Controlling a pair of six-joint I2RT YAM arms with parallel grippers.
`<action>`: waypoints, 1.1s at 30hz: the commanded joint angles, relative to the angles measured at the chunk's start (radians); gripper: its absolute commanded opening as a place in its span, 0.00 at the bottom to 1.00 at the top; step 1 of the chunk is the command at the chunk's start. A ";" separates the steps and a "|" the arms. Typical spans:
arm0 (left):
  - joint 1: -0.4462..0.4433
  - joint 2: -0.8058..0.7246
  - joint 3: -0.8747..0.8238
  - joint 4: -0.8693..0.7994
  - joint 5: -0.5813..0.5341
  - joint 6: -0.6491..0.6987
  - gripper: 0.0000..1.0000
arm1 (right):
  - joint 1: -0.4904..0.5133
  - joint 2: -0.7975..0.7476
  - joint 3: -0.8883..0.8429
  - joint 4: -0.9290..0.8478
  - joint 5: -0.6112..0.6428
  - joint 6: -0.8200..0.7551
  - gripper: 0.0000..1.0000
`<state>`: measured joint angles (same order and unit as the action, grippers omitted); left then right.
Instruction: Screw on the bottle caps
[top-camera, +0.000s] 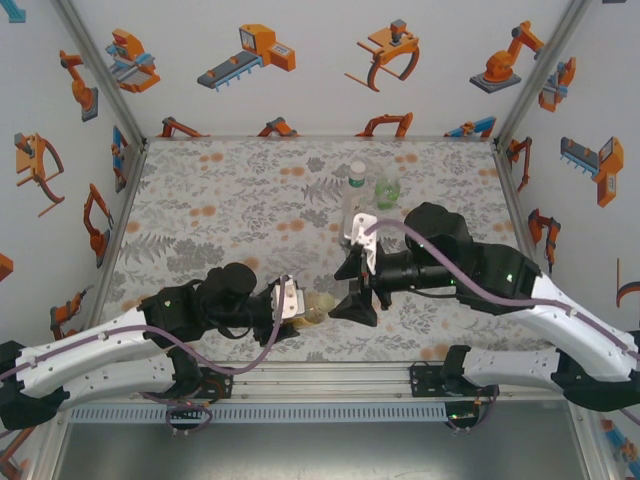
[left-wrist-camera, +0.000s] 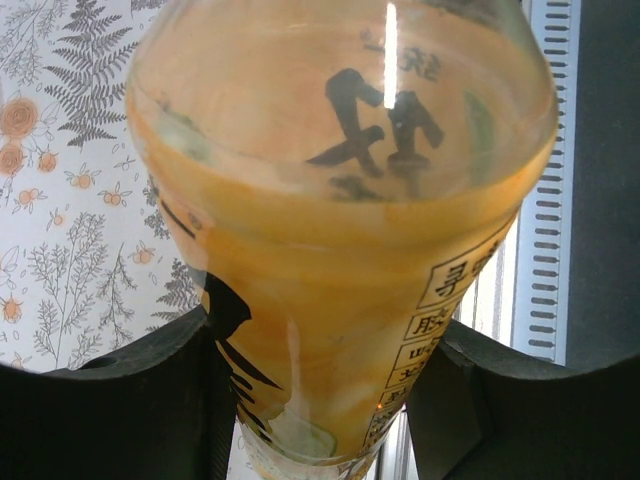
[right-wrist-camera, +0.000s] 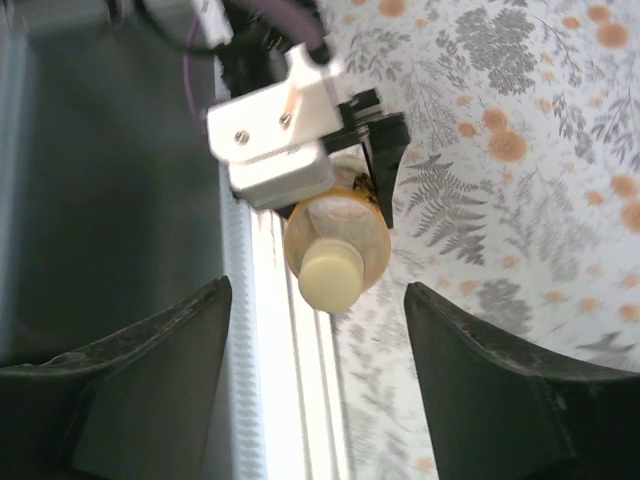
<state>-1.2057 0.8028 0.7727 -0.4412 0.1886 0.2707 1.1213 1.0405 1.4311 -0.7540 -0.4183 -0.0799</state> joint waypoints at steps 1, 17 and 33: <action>-0.005 -0.004 0.042 0.006 0.038 0.009 0.00 | -0.002 0.038 0.051 -0.119 -0.143 -0.372 0.60; -0.005 -0.016 0.027 0.003 0.043 -0.013 0.00 | 0.002 0.067 0.000 -0.055 -0.166 -0.459 0.45; -0.005 -0.025 0.016 0.019 0.035 -0.016 0.00 | 0.009 0.068 -0.048 0.021 -0.142 -0.383 0.28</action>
<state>-1.2057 0.7975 0.7784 -0.4511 0.2096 0.2695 1.1225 1.1133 1.4067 -0.7795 -0.5568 -0.5022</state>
